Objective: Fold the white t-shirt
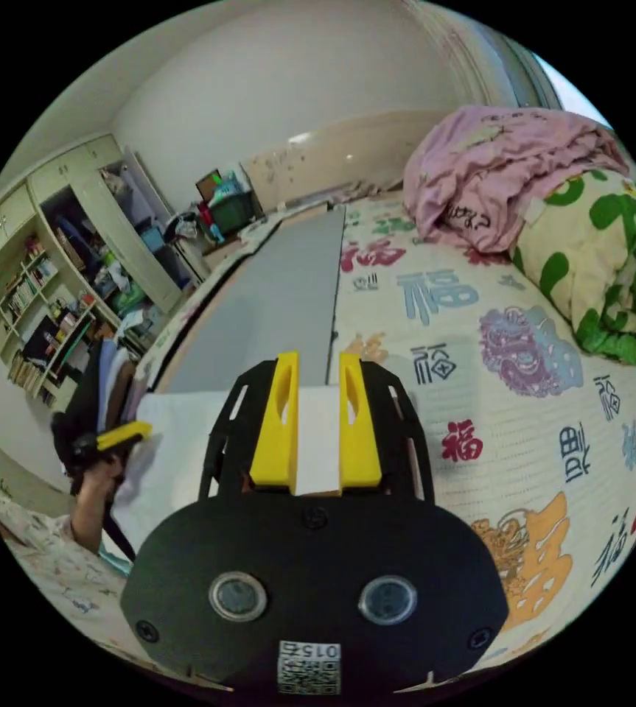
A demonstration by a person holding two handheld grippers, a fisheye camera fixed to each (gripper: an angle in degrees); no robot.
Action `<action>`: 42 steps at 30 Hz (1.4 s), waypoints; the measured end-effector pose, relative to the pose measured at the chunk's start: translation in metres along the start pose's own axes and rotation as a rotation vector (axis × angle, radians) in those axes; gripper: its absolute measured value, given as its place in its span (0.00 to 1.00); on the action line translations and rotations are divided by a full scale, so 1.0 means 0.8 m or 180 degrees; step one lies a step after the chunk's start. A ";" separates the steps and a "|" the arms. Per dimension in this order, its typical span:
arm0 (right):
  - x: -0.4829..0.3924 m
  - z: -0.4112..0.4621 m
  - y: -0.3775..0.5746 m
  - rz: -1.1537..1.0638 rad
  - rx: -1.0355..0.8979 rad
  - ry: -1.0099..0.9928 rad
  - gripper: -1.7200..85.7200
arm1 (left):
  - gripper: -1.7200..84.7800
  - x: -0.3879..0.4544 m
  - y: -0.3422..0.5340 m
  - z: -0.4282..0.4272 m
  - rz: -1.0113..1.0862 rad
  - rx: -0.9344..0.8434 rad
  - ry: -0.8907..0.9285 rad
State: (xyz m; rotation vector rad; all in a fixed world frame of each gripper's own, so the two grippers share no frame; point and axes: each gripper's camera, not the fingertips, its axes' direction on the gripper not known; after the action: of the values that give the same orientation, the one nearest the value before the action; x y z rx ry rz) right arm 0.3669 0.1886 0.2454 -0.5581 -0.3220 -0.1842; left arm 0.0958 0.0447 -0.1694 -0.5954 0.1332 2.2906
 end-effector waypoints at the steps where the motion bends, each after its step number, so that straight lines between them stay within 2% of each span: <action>1: 0.007 0.018 -0.007 -0.0038 -0.0103 0.0133 0.11 | 0.02 -0.001 0.004 -0.010 -0.0075 0.0014 -0.0097; 3: 0.045 0.094 -0.039 -0.0002 -0.0598 0.0781 0.09 | 0.02 -0.002 0.010 -0.010 -0.0145 -0.0136 -0.0270; 5: 0.058 0.100 -0.054 0.0028 -0.0777 0.0927 0.07 | 0.02 -0.002 0.017 0.001 -0.0220 -0.0351 -0.0440; 8: 0.030 -0.009 -0.039 -0.0313 -0.0407 0.0762 0.11 | 0.03 0.016 0.024 -0.012 -0.0208 -0.0470 -0.0450; 10: 0.028 -0.086 -0.005 -0.0436 -0.0173 0.0641 0.14 | 0.03 0.047 0.018 -0.049 0.0002 -0.0173 -0.0463; 14: 0.102 -0.232 0.117 -0.0079 0.0261 0.0246 0.15 | 0.05 0.085 -0.023 -0.068 0.0235 0.0162 -0.0301; 17: 0.171 -0.276 0.202 0.0376 0.0263 0.0355 0.16 | 0.08 0.132 -0.087 -0.045 0.0531 0.0320 -0.0050; 21: 0.229 -0.273 0.245 0.0574 -0.0062 0.0336 0.16 | 0.10 0.214 -0.213 0.034 0.0904 0.0271 0.0517; 25: 0.252 -0.272 0.239 0.0720 0.0033 0.0512 0.14 | 0.11 0.288 -0.334 0.161 0.0784 -0.0094 0.1184; 27: 0.262 -0.283 0.234 0.0812 0.0125 0.0795 0.11 | 0.12 0.317 -0.366 0.215 0.0739 -0.0230 0.1245; 30: 0.279 -0.305 0.230 0.0634 0.0097 0.0895 0.08 | 0.12 0.360 -0.401 0.296 0.0767 -0.0487 0.1172; 34: 0.322 -0.349 0.234 0.0767 0.0107 0.0639 0.05 | 0.14 0.394 -0.426 0.394 0.0820 -0.0902 0.1080; 38: 0.368 -0.417 0.250 0.0887 0.0186 0.0410 0.03 | 0.13 0.399 -0.429 0.441 0.0782 -0.1197 0.1155; 40: 0.389 -0.457 0.260 0.0968 0.0296 0.0278 0.03 | 0.08 0.390 -0.425 0.442 0.0781 -0.1178 0.1082; 42: 0.418 -0.527 0.278 0.1076 0.0547 0.0109 0.02 | 0.05 0.378 -0.421 0.430 0.0803 -0.1078 0.1249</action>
State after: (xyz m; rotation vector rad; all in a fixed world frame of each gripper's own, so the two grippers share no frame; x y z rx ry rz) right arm 0.8414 0.1159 -0.0839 -0.4309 -0.2039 0.1593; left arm 0.0167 0.5728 0.0251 -1.2653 0.0058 2.4286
